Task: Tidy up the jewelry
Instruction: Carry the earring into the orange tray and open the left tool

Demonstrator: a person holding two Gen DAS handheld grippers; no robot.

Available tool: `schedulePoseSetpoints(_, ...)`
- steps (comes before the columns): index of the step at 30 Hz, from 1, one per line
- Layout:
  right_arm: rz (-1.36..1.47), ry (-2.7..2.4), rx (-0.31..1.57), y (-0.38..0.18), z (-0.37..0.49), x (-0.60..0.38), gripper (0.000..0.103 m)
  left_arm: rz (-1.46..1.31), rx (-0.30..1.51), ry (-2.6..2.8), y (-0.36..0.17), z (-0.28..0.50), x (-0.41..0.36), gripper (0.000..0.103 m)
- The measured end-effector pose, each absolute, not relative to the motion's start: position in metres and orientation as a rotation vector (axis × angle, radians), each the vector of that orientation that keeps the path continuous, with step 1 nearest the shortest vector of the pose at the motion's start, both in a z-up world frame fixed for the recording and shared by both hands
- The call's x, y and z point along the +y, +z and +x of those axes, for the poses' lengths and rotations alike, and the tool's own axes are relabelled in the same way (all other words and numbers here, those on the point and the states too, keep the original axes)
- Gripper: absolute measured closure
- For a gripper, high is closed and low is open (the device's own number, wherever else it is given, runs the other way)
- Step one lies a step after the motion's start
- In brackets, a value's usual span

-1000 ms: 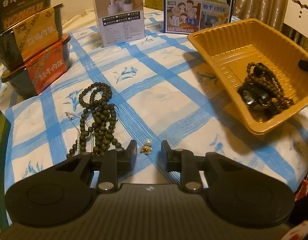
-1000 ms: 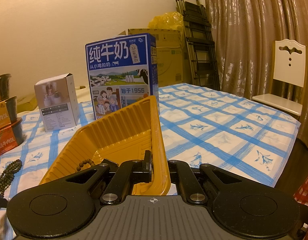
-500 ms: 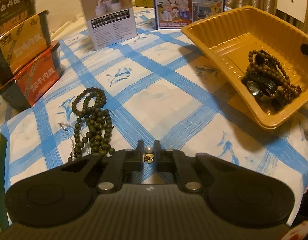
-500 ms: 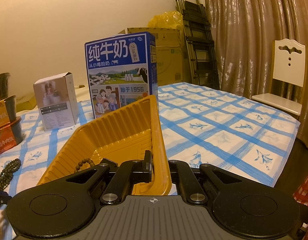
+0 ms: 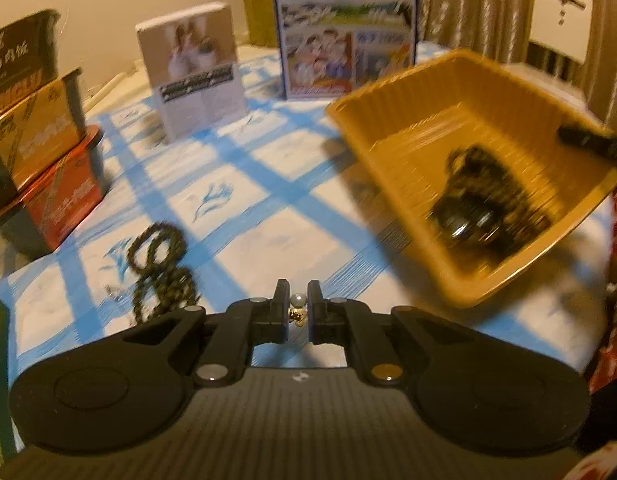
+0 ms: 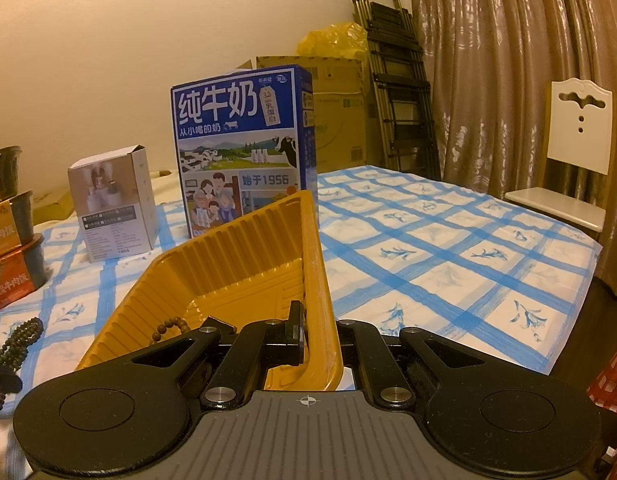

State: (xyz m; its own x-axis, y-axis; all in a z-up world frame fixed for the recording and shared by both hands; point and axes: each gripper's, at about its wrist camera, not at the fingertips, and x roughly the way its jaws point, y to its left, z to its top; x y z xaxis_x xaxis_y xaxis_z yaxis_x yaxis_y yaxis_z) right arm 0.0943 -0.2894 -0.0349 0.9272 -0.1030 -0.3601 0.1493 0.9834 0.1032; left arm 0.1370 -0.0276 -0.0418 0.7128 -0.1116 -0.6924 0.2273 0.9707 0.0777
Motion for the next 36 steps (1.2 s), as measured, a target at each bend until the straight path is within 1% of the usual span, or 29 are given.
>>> schedulePoseSetpoints(5, 0.126, -0.129, 0.359, -0.035, 0.093, -0.290, 0.098, 0.100, 0.720, -0.263, -0.020, 0.136, -0.043, 0.096)
schedulePoseSetpoints(10, 0.127, -0.129, 0.360, -0.035, 0.093, -0.290, 0.098, 0.063, 0.708, -0.329, -0.011, 0.139, -0.062, 0.096)
schedulePoseSetpoints(22, 0.126, -0.129, 0.360, -0.035, 0.093, -0.289, 0.098, -0.043, 0.789, -0.380, -0.031, 0.155, -0.094, 0.096)
schedulePoseSetpoints(36, 0.126, -0.129, 0.360, -0.035, 0.093, -0.290, 0.098, -0.084, 0.832, -0.362, -0.042, 0.160, -0.099, 0.096)
